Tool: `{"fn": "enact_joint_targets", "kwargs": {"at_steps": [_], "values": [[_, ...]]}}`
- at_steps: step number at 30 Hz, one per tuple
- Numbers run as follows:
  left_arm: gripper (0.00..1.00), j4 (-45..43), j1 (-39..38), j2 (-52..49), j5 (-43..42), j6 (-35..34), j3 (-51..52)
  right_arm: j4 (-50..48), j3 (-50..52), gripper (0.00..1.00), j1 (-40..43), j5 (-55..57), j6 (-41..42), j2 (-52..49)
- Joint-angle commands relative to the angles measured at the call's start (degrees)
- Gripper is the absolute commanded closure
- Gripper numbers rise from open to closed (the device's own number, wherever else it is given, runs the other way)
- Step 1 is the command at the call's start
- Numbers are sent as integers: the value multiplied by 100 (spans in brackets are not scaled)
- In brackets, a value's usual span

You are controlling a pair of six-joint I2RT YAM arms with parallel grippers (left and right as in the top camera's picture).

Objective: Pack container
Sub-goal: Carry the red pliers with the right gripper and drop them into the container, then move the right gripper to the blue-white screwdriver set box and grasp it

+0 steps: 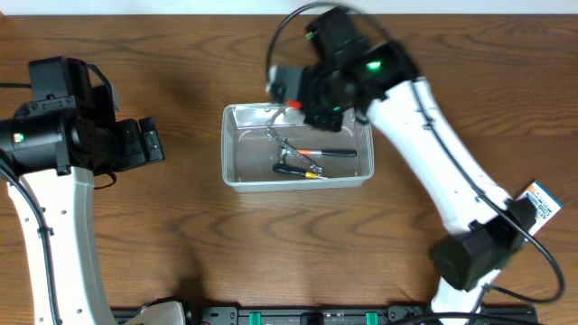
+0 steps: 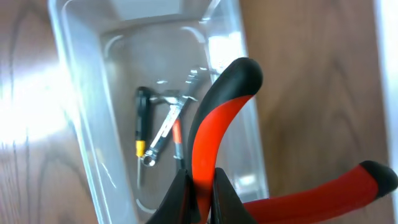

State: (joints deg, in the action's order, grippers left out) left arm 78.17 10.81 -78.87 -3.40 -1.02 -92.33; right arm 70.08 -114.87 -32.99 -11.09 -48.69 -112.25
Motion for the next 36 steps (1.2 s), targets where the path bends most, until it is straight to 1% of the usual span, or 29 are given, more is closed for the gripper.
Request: {"fn": "enact_joint_targets", "kwargs": {"at_steps": [1,3,7,12,13,14,15,16,17,18,24,26,27,32,33,34,35,36], "values": [[2,24,2,-11,68,57,7,157,70,99,-48,-188,-529,-492],[2,24,2,-11,68,57,7,306,70,99,-46,-319,-671,-791],[2,24,2,-11,68,57,7,505,70,99,-46,-334,-667,-1416],[2,24,2,-11,68,57,7,516,70,97,-46,-378,-667,-1733],[2,24,2,-11,68,57,7,516,70,94,-46,-378,-667,-1762],[2,26,2,-11,68,57,7,529,70,88,-42,-378,-662,-1775],[2,24,2,-11,68,57,7,557,70,76,-42,-378,-664,-1775],[2,24,2,-11,68,57,7,584,70,67,-39,-378,-664,-1775],[2,24,2,-11,68,57,7,605,70,62,-39,-376,-662,-1773],[2,24,2,-9,68,57,7,627,70,58,-39,-376,-664,-1773],[2,24,2,-11,68,59,7,640,48,56,-22,-372,-562,-1679],[2,24,2,-11,68,59,7,636,-7,56,7,-299,-374,-1502],[2,24,2,-11,68,59,7,612,-66,56,35,-146,-151,-1381],[2,22,2,-11,68,59,7,573,-457,52,306,953,1408,-557],[2,24,2,-11,68,59,7,577,-538,45,439,1172,1762,-304],[2,24,2,-11,68,59,7,575,-579,15,568,1281,1952,-120],[2,24,2,-11,68,59,7,577,-614,1,723,1342,2142,85],[2,24,2,-11,68,59,7,553,-625,1,938,1410,2435,306]]}}
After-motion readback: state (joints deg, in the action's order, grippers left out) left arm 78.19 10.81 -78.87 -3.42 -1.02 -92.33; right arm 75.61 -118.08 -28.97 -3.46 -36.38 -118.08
